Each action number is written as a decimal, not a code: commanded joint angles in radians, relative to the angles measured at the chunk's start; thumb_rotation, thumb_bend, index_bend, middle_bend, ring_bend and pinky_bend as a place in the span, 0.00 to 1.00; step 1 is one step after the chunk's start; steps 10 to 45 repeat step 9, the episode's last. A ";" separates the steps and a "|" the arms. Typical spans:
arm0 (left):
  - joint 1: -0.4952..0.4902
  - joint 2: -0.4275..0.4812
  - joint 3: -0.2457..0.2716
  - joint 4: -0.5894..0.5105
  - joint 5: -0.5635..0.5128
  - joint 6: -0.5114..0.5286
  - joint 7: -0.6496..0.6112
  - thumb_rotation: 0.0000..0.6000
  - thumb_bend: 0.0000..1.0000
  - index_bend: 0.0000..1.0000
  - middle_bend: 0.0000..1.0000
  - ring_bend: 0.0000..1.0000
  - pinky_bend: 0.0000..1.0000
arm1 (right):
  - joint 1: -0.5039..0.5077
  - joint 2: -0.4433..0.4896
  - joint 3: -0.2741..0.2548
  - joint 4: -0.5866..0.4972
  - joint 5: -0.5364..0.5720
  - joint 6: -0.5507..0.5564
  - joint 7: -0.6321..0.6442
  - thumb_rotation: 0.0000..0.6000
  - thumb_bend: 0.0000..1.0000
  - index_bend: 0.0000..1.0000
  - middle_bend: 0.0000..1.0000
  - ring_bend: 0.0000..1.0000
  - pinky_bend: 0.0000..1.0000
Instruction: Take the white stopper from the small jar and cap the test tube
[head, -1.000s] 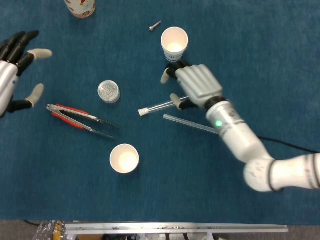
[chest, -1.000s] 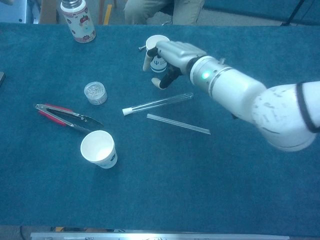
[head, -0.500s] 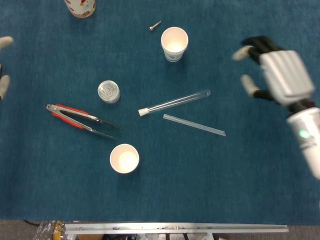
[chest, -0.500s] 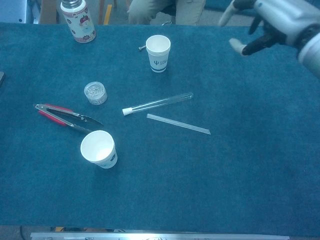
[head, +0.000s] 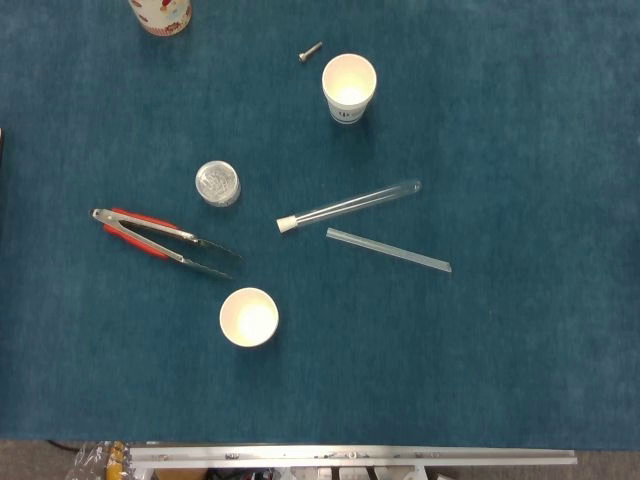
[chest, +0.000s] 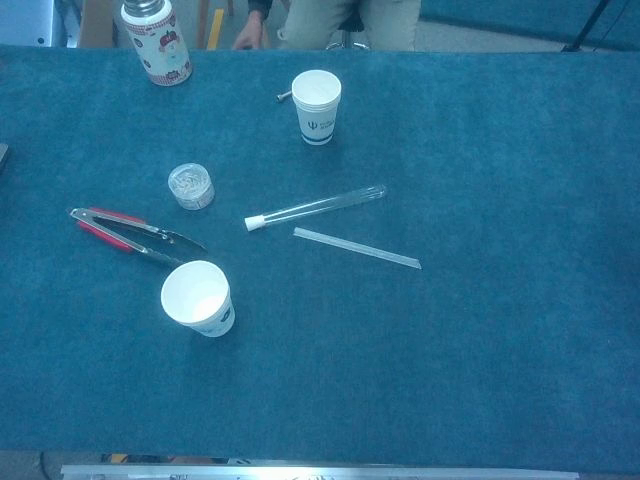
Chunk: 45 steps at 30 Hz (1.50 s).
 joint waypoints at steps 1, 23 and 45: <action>0.028 -0.003 0.012 -0.004 0.006 0.029 0.001 1.00 0.38 0.16 0.05 0.00 0.02 | -0.072 0.029 -0.026 0.023 -0.047 0.056 0.048 1.00 0.39 0.36 0.22 0.15 0.38; 0.056 -0.002 0.013 -0.026 0.030 0.068 0.011 1.00 0.39 0.16 0.05 0.00 0.02 | -0.124 0.044 0.001 0.042 -0.049 0.042 0.089 1.00 0.39 0.36 0.22 0.15 0.38; 0.056 -0.002 0.013 -0.026 0.030 0.068 0.011 1.00 0.39 0.16 0.05 0.00 0.02 | -0.124 0.044 0.001 0.042 -0.049 0.042 0.089 1.00 0.39 0.36 0.22 0.15 0.38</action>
